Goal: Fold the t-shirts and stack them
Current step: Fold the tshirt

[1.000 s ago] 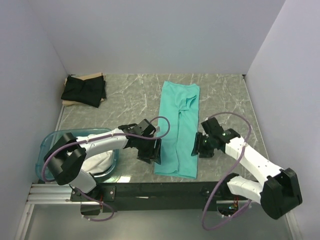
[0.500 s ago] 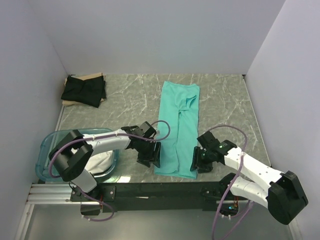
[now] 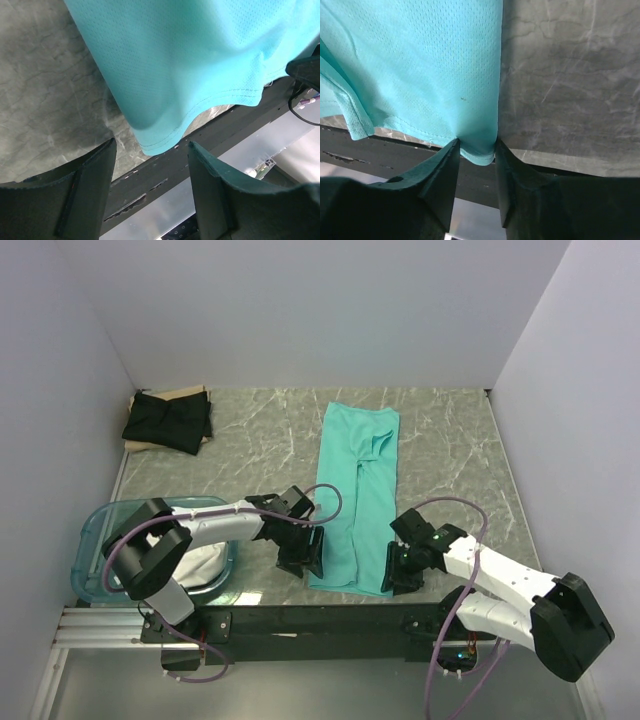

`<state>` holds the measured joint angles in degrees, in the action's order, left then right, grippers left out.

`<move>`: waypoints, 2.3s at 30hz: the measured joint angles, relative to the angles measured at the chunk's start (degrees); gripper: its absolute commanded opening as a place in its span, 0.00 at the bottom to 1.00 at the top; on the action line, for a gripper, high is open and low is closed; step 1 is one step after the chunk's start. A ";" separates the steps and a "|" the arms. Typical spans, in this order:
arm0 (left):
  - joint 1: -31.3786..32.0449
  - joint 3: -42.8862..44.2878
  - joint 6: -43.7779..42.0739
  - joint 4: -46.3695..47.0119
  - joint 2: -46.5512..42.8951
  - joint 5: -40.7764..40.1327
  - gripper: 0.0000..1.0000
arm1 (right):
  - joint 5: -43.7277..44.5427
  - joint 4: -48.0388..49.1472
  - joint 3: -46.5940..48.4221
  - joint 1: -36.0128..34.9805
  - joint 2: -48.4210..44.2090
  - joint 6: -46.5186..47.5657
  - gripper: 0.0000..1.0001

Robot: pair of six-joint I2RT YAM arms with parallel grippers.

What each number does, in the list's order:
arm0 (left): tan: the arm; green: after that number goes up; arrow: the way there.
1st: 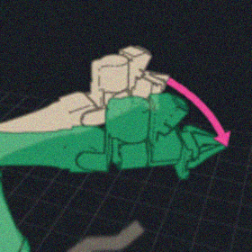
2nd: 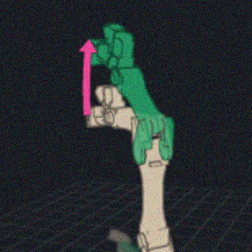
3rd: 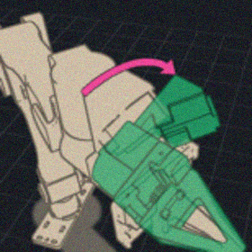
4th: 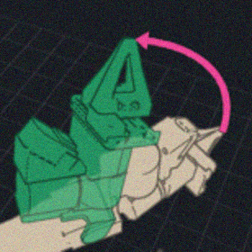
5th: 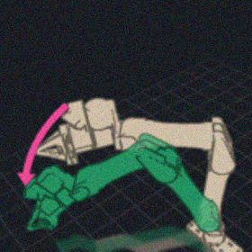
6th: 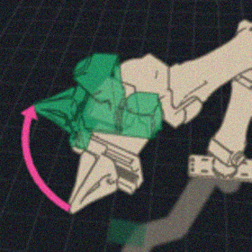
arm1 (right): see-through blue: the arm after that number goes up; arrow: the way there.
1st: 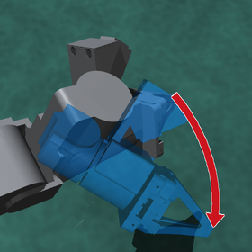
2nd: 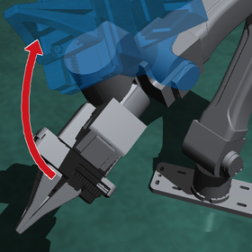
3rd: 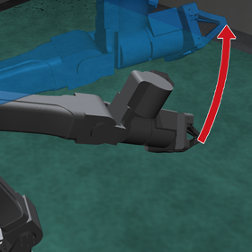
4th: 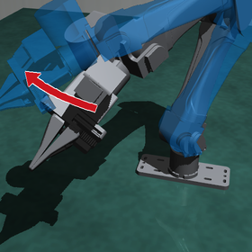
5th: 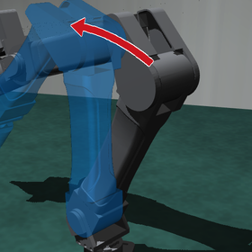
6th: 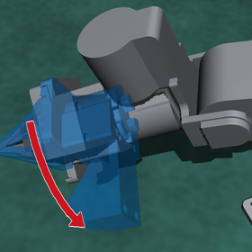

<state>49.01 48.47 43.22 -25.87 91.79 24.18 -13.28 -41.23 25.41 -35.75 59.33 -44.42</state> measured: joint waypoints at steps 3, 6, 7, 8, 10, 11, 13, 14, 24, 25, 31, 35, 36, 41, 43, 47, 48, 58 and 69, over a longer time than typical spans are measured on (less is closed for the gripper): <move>0.22 -0.02 0.07 0.09 0.00 0.04 0.65 | -0.55 0.33 -0.33 -0.13 0.31 -0.13 0.31; 0.44 -0.02 0.20 0.17 0.02 0.09 0.64 | -1.09 0.70 -0.48 -0.39 0.72 -0.33 0.29; 0.48 -0.02 0.22 0.17 0.07 0.11 0.64 | -1.22 0.87 -0.57 -0.44 0.76 -0.44 0.28; 0.59 -0.02 0.37 0.20 0.15 0.11 0.64 | -1.31 0.96 -0.61 -0.48 0.76 -0.55 0.28; 0.81 -0.02 0.61 0.26 0.74 0.13 0.64 | -1.44 1.07 -0.68 -0.52 0.76 -0.72 0.27; 0.96 -0.04 0.79 0.31 1.14 0.17 0.64 | -1.42 1.09 -0.68 -0.57 0.76 -0.74 0.27; 1.16 -0.04 1.09 0.39 1.40 0.59 0.61 | -1.44 1.20 -0.70 -0.72 0.76 -0.90 0.27; 1.29 -0.04 1.14 0.39 1.42 0.57 0.61 | -1.46 1.25 -0.74 -0.79 0.76 -0.94 0.26; 2.25 -0.07 1.97 0.63 3.23 0.07 0.23 | -1.40 1.42 -0.96 -1.31 0.52 -1.42 0.22; 2.25 -0.07 2.10 0.61 3.30 0.00 0.20 | -1.36 1.40 -1.01 -1.42 0.39 -1.49 0.22; 2.36 -0.09 2.10 0.46 3.48 -0.61 0.09 | -1.11 1.33 -1.11 -1.62 -0.04 -1.81 0.16; 2.40 -0.09 2.19 0.42 3.50 -0.59 0.00 | -1.09 1.31 -1.11 -1.62 -0.04 -1.95 0.00; 2.40 -0.07 2.16 0.42 3.50 -0.55 0.00 | -1.07 1.29 -1.11 -1.62 -0.04 -1.97 0.00; 2.56 0.09 2.14 0.22 3.52 -0.79 0.00 | -0.72 0.81 -1.09 -1.64 -0.81 -2.08 0.00; 2.69 0.22 2.14 -0.02 3.50 -1.27 0.00 | -0.61 0.31 -1.07 -1.64 -1.46 -2.14 0.00; 2.93 0.44 2.14 -1.16 2.56 -3.23 0.00 | 0.28 -1.70 -0.02 -1.66 -2.75 -2.25 0.00; 2.95 0.44 2.14 -1.60 2.14 -3.85 0.00 | 0.44 -2.10 0.48 -1.68 -3.06 -2.27 0.00; 2.93 5.20 2.08 -7.10 -0.50 -9.60 0.00 | 3.37 -5.70 7.23 -1.79 -3.48 -2.47 0.00; 0.09 9.35 1.95 -10.51 -1.97 -13.84 0.00 | 7.45 -6.69 12.24 -1.79 -0.20 -2.69 0.00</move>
<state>49.10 57.82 45.17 -36.38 89.82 10.35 -5.82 -47.92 37.65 -37.54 59.13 -47.11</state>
